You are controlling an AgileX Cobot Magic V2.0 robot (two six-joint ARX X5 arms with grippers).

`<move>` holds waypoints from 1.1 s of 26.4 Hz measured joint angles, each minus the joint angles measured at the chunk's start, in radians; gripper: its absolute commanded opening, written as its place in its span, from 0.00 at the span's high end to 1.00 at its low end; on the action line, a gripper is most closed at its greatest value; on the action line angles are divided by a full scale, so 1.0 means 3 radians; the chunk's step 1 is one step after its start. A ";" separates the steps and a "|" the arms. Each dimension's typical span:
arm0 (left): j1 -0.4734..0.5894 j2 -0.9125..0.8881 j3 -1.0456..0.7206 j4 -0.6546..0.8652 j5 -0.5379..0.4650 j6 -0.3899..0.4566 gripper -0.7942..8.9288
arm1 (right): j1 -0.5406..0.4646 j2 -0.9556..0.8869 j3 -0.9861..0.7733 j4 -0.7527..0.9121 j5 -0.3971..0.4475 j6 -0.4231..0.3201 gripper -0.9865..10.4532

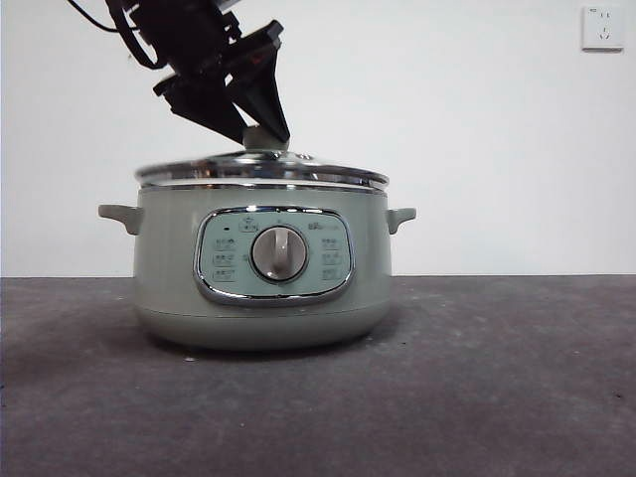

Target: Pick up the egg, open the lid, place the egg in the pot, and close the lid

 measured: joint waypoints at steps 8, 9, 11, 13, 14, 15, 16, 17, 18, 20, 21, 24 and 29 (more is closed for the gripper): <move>0.0014 0.0037 0.0001 0.0056 -0.0100 0.0027 0.93 | 0.0000 0.0000 0.0000 0.0000 0.0008 0.0000 0.59; 0.0017 0.0037 0.0001 0.0057 -0.0100 0.0028 0.93 | 0.0000 0.0000 0.0000 0.0000 0.0013 0.0000 0.59; 0.0017 0.0037 0.0001 0.0064 -0.0102 0.0029 0.93 | 0.0000 0.0000 0.0000 0.0000 0.0013 0.0000 0.59; 0.0017 0.0042 0.0001 0.0084 -0.0102 0.0033 0.93 | 0.0000 0.0000 0.0000 0.0000 0.0013 0.0000 0.59; 0.0017 0.0046 0.0001 0.0099 -0.0102 0.0034 0.93 | 0.0000 0.0000 0.0000 0.0000 0.0013 0.0000 0.59; 0.0017 0.0047 0.0001 0.0117 -0.0102 0.0037 0.93 | 0.0000 0.0000 0.0000 0.0000 0.0013 0.0000 0.59; 0.0017 0.0047 0.0001 0.0132 -0.0102 0.0037 0.93 | 0.0000 0.0000 0.0000 0.0000 0.0013 0.0000 0.59; 0.0018 0.0047 0.0001 0.0136 -0.0100 0.0037 0.93 | 0.0000 0.0000 0.0000 0.0000 0.0013 0.0000 0.59; 0.0018 0.0047 0.0001 0.0135 -0.0070 0.0037 0.93 | 0.0000 0.0000 0.0000 0.0000 0.0013 0.0000 0.59; 0.0023 0.0047 0.0001 0.0132 -0.0036 0.0037 0.93 | 0.0000 0.0000 0.0000 0.0000 0.0034 0.0000 0.59; 0.0023 0.0047 0.0001 0.0131 -0.0034 0.0037 0.93 | 0.0000 0.0000 0.0000 0.0000 0.0043 0.0001 0.59; 0.0023 0.0050 0.0001 0.0132 -0.0025 0.0037 0.93 | 0.0000 0.0000 0.0000 0.0000 0.0055 0.0000 0.59; 0.0023 0.0083 0.0001 0.0132 -0.0011 0.0031 0.93 | 0.0000 0.0000 0.0000 0.0000 0.0078 0.0000 0.59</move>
